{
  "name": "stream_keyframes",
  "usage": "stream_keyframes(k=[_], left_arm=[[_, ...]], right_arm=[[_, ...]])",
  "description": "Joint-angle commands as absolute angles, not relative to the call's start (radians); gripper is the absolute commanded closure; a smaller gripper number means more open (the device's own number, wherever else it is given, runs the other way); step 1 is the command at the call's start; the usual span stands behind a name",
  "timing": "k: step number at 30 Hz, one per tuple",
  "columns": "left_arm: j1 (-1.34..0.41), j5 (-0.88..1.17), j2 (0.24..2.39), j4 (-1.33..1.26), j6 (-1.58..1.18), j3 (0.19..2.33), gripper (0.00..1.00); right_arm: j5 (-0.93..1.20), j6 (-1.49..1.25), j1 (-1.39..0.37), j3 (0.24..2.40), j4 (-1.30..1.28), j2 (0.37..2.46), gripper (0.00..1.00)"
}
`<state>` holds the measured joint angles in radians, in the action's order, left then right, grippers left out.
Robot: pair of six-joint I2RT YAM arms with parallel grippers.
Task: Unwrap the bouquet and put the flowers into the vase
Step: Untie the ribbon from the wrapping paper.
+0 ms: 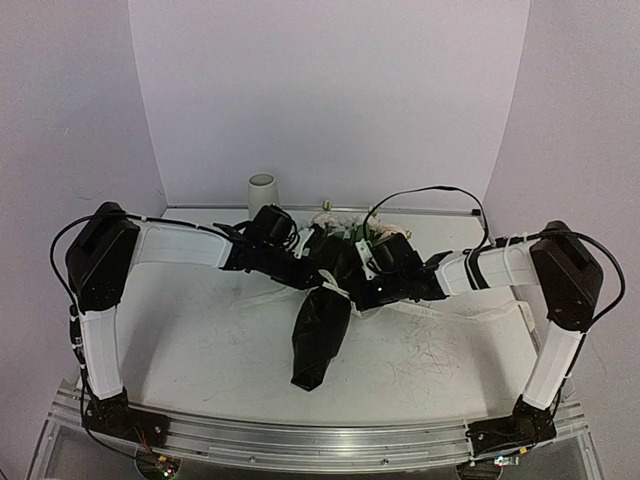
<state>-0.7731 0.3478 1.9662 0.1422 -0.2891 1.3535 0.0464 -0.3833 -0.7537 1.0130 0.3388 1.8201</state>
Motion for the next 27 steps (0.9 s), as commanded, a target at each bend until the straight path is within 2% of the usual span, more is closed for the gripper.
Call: stream_keyframes(k=[1, 7, 11, 13, 17, 20, 22, 26, 27], left_arm=[[-0.764, 0.243, 1.902, 0.112, -0.308, 1.322, 0.96], [-0.764, 0.112, 1.879, 0.112, -0.317, 1.269, 0.96], [-0.764, 0.094, 1.87, 0.112, -0.316, 1.242, 0.94], [-0.764, 0.095, 1.867, 0.112, -0.316, 1.234, 0.89], [-0.764, 0.106, 1.839, 0.112, -0.314, 1.221, 0.72], [-0.767, 0.12, 1.804, 0.11, -0.294, 1.22, 0.65], [-0.769, 0.121, 1.778, 0.111, -0.275, 1.222, 0.63], [-0.773, 0.124, 1.733, 0.108, -0.246, 1.224, 0.63], [-0.773, 0.129, 1.721, 0.106, -0.24, 1.224, 0.63]], right_arm=[[-0.064, -0.415, -0.749, 0.964, 0.278, 1.748, 0.96], [-0.127, -0.439, -0.749, 0.93, 0.25, 1.723, 0.96], [-0.156, -0.448, -0.748, 0.908, 0.238, 1.714, 0.95], [-0.159, -0.446, -0.748, 0.899, 0.236, 1.705, 0.9], [-0.131, -0.413, -0.748, 0.893, 0.236, 1.676, 0.83], [-0.106, -0.378, -0.749, 0.888, 0.245, 1.639, 0.7], [-0.105, -0.363, -0.749, 0.885, 0.25, 1.611, 0.63], [-0.098, -0.33, -0.749, 0.88, 0.26, 1.563, 0.58], [-0.092, -0.321, -0.749, 0.877, 0.267, 1.553, 0.55]])
